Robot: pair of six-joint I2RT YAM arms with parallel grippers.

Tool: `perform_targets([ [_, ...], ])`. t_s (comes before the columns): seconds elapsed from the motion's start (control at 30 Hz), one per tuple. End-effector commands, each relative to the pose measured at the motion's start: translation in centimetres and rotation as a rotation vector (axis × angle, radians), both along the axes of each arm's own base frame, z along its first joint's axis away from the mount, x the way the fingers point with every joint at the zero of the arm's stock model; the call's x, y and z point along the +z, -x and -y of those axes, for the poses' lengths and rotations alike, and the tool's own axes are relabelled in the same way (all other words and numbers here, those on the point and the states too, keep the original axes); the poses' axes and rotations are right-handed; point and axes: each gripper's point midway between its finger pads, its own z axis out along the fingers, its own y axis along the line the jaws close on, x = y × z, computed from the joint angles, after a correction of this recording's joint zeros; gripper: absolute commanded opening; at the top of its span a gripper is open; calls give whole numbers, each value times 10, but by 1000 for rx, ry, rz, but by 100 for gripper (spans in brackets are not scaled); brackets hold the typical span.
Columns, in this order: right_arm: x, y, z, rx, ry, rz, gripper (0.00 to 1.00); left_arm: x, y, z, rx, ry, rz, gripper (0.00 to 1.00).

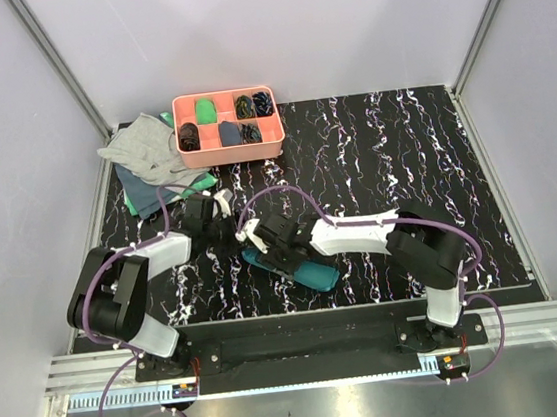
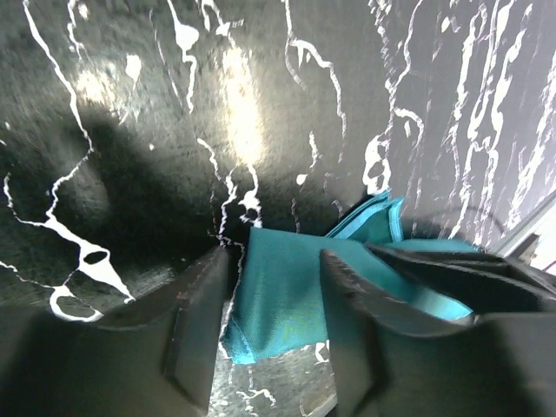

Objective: Fold the napkin, place the utensils inside, and roll it up
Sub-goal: Roll the napkin with the utensil

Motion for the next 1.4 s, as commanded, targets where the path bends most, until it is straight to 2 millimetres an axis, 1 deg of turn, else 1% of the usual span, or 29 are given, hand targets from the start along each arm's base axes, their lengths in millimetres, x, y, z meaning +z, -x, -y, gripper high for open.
perform_targets([
  [0.0, -28, 21, 28, -133, 143, -130, 51, 36, -27, -3, 43, 10, 113, 60],
  [0.03, -28, 23, 29, -182, 144, -142, 51, 42, -31, -6, 60, 6, 130, 63],
  [0.07, -29, 21, 33, -215, 159, -134, 51, 44, -33, -10, 74, -3, 138, 69],
  [0.1, -30, 21, 35, -244, 167, -133, 51, 44, -35, -16, 100, -25, 141, 72],
  [0.13, -31, 20, 36, -298, 168, -134, 52, 50, -38, -23, 125, -30, 162, 75],
  [0.2, -33, 13, 43, -367, 192, -111, 53, 51, -40, -35, 172, -60, 172, 82],
  [0.27, -35, 6, 49, -457, 203, -114, 54, 62, -44, -45, 215, -55, 205, 85],
  [0.3, -37, -3, 56, -508, 204, -120, 54, 63, -42, -49, 228, -57, 206, 86],
  [0.33, -37, -8, 58, -559, 198, -127, 54, 73, -43, -54, 245, -48, 232, 86],
  [0.37, -40, -13, 64, -591, 212, -127, 54, 76, -42, -56, 250, -46, 238, 87],
  [0.4, -41, -24, 74, -643, 214, -129, 54, 79, -41, -58, 254, -46, 241, 87],
  [0.43, -39, -31, 76, -685, 206, -127, 54, 87, -41, -60, 258, -41, 259, 88],
  [0.5, -42, -48, 90, -759, 220, -116, 56, 93, -39, -63, 258, -47, 264, 89],
  [0.53, -41, -63, 102, -829, 215, -121, 56, 99, -38, -64, 256, -44, 278, 89],
  [0.57, -43, -71, 109, -862, 219, -122, 56, 100, -36, -65, 251, -46, 275, 89],
  [0.6, -44, -78, 113, -886, 217, -123, 57, 106, -35, -64, 247, -40, 287, 90],
  [0.63, -42, -93, 124, -939, 207, -121, 57, 108, -35, -66, 248, -40, 290, 90],
  [0.7, -46, -106, 135, -981, 219, -122, 58, 116, -32, -68, 237, -47, 307, 90],
  [0.73, -44, -118, 142, -1014, 204, -121, 58, 117, -30, -69, 227, -56, 317, 91],
  [0.77, -49, -121, 146, -1024, 210, -134, 58, 119, -29, -71, 228, -66, 317, 91],
  [0.87, -49, -134, 154, -1044, 202, -137, 58, 125, -25, -78, 227, -91, 337, 94],
  [0.93, -45, -139, 153, -1040, 190, -128, 58, 130, -22, -83, 227, -106, 356, 96],
  [1.0, -36, -146, 150, -1038, 162, -115, 58, 132, -20, -86, 232, -112, 364, 97],
  [1.1, -24, -153, 142, -1038, 81, -135, 59, 133, -17, -88, 233, -114, 375, 97],
  [1.13, -21, -154, 134, -1027, 27, -162, 60, 133, -17, -89, 235, -116, 377, 97],
  [1.2, -21, -160, 133, -1038, -40, -196, 60, 132, -15, -89, 235, -114, 375, 98],
  [1.23, -21, -157, 127, -1027, -75, -241, 60, 131, -15, -90, 235, -115, 374, 98],
  [1.3, -23, -158, 124, -1024, -127, -281, 56, 130, -14, -90, 233, -111, 370, 98],
  [1.37, -23, -154, 112, -1004, -192, -348, 55, 129, -13, -89, 229, -106, 369, 98],
])
